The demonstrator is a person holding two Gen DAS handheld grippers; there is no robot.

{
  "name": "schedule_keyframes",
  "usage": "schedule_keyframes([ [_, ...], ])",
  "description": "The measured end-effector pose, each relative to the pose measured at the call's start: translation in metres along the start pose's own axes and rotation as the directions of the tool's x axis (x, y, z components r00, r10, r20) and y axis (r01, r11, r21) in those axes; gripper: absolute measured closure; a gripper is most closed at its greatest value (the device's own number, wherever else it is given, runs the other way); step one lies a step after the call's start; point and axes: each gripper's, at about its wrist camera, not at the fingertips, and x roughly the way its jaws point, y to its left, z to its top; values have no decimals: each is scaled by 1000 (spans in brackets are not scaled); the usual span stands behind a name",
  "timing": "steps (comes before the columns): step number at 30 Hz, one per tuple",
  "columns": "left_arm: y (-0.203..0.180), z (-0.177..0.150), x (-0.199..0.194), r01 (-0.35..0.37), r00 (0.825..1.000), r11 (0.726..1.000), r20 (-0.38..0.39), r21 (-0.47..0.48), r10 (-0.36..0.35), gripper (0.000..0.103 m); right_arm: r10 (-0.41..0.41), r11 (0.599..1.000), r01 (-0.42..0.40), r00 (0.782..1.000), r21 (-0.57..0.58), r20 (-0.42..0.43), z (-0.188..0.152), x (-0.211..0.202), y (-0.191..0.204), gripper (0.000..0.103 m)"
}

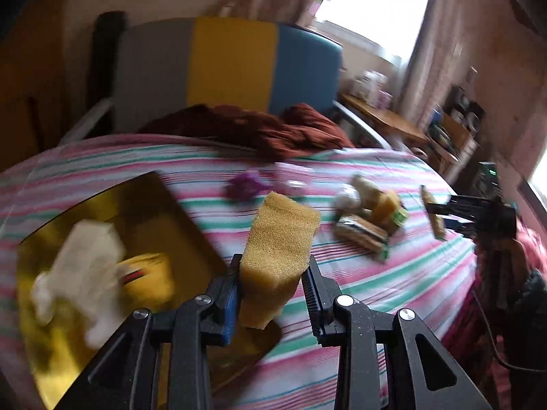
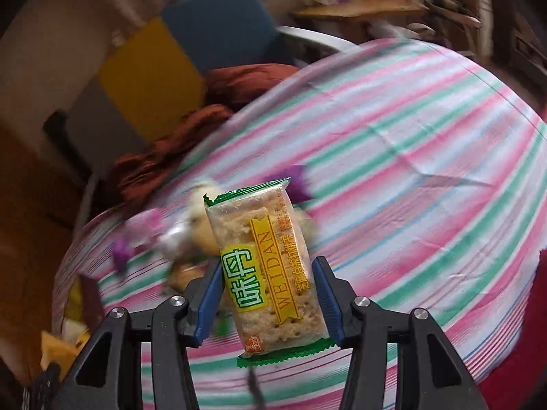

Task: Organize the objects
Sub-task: 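Place the sponge in the gold tray with the left tool while the right tool places the cracker pack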

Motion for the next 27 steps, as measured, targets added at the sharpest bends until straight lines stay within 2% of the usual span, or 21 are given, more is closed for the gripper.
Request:
schedule_keyframes([
  [3,37,-12,-20,-63,998,995,18,-73,65,69,81,992,-81,997,-100,-10,-22,-9,42,51],
  [6,69,-27,-38,-136,990,981,24,-135,141,69,163,967,-170,985,-191,-52,-35,11,120,51],
  [10,103,-49,-61,-219,973,957,27,-192,228,69,268,904,-303,951,-300,-151,-71,22,194,51],
  [13,119,-62,-72,-262,961,938,23,-227,274,68,326,835,-399,914,-378,-243,-104,33,257,51],
  [15,130,-70,-77,-289,952,921,19,-263,304,61,351,791,-452,887,-411,-300,-123,39,289,49],
  [16,134,-73,-80,-296,949,913,21,-280,315,52,360,765,-481,871,-428,-335,-135,42,306,49],
  [19,140,-77,-89,-304,942,901,44,-309,332,34,357,721,-518,847,-461,-393,-163,47,337,44],
  [22,141,-79,-96,-315,933,895,69,-315,352,30,338,707,-525,840,-474,-425,-182,53,351,42],
  [27,143,-78,-98,-324,927,888,75,-326,366,24,279,711,-473,869,-521,-408,-196,54,347,40],
])
